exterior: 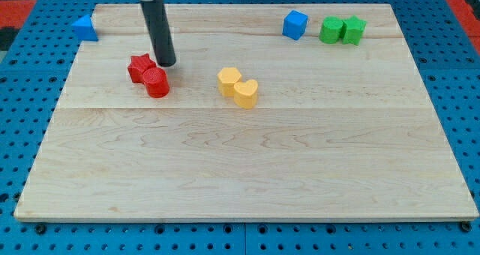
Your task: Place the blue triangle above the top right of red star
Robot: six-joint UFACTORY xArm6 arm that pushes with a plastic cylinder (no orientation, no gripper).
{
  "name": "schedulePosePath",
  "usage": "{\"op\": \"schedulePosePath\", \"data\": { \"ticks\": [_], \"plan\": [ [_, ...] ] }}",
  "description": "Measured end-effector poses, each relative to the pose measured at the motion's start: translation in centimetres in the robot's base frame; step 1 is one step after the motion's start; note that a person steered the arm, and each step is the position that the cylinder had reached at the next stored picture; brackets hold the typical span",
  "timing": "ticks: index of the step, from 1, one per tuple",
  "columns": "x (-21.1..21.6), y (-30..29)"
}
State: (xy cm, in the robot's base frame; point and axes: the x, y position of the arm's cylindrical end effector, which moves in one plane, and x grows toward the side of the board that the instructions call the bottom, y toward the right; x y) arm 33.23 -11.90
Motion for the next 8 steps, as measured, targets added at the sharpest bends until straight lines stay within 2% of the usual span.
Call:
{"op": "schedulePosePath", "data": {
  "ticks": [1,2,5,8],
  "plan": [
    [-3.6,-4.6],
    [-2.7,-18.5],
    [-4.6,-18.5],
    [-11.1,-17.4]
  ]
}}
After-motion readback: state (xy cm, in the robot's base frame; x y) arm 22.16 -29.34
